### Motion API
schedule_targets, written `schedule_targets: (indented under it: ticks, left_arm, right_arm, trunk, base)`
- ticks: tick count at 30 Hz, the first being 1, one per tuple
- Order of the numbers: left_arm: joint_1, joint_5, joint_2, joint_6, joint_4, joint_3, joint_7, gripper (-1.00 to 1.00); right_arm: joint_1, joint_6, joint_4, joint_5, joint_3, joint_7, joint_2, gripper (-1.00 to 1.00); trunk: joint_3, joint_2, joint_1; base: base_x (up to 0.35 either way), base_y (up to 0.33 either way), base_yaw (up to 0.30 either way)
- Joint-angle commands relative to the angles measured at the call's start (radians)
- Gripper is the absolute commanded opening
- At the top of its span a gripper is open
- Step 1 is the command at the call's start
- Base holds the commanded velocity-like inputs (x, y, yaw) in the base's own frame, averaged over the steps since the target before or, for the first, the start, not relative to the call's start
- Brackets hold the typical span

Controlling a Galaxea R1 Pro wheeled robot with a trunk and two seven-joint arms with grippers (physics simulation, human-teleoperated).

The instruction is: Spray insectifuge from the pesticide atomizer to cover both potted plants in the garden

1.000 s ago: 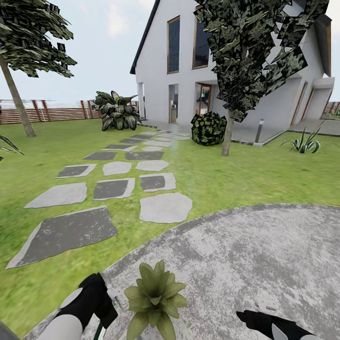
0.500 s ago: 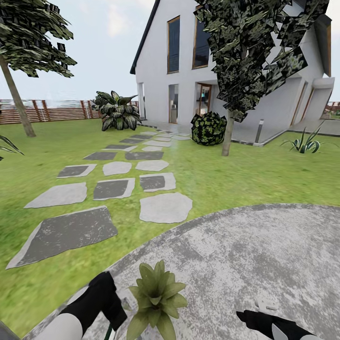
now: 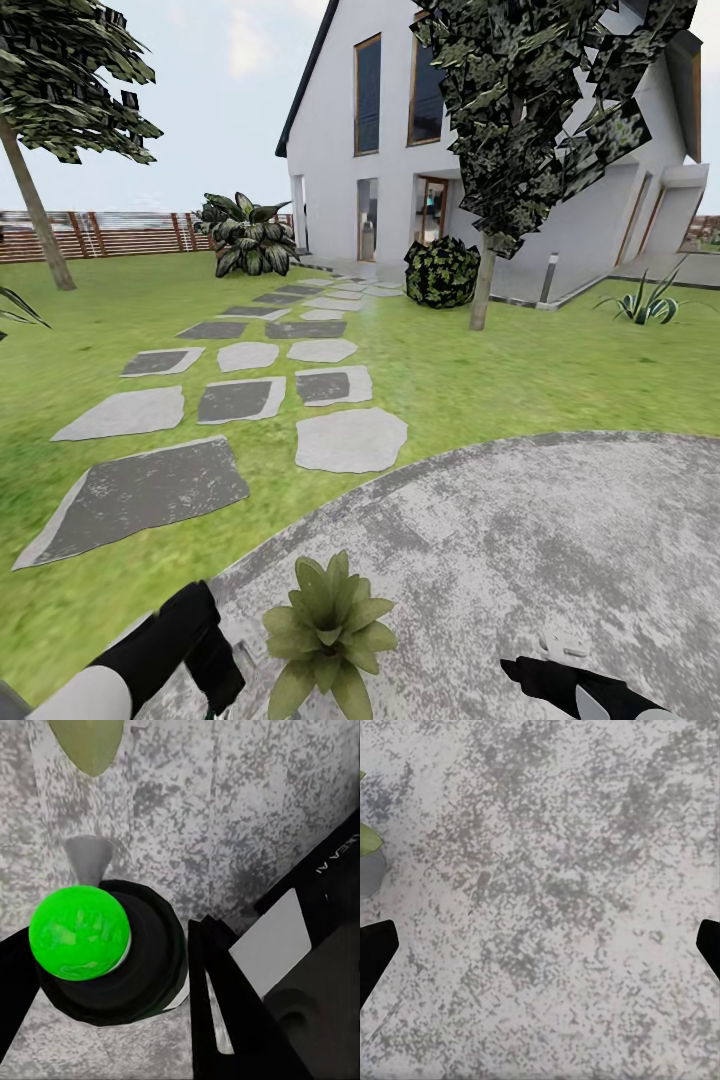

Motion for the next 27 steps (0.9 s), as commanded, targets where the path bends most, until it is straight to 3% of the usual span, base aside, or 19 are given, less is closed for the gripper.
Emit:
schedule_targets:
  ticks: [1,3,6,27]
  left_arm:
    - [-0.001,0.021,0.007,0.003,-0.002,-0.027,-0.007,-1.00]
    - [-0.002,0.074,0.021,0.003,-0.001,-0.069,-0.006,-1.00]
    - [-0.007,0.112,0.038,0.003,-0.001,-0.093,-0.006,-1.00]
    - [-0.008,0.113,0.035,0.003,-0.001,-0.091,-0.003,-1.00]
  right_arm:
    - [0.000,0.004,-0.001,-0.008,-0.002,0.004,0.000,1.00]
    - [0.000,0.004,-0.001,-0.008,-0.002,0.005,0.000,1.00]
    - [0.000,0.004,-0.001,-0.008,-0.002,0.005,0.000,1.00]
    - [0.000,0.004,-0.001,-0.008,-0.002,0.004,0.000,1.00]
  trunk:
    - [-0.001,0.000,0.000]
    - [-0.001,0.000,0.000]
    - [-0.001,0.000,0.000]
    - [-0.001,0.000,0.000]
  base:
    - [0.000,0.000,0.000]
    - [0.000,0.000,0.000]
    - [0.000,0.000,0.000]
    - [0.000,0.000,0.000]
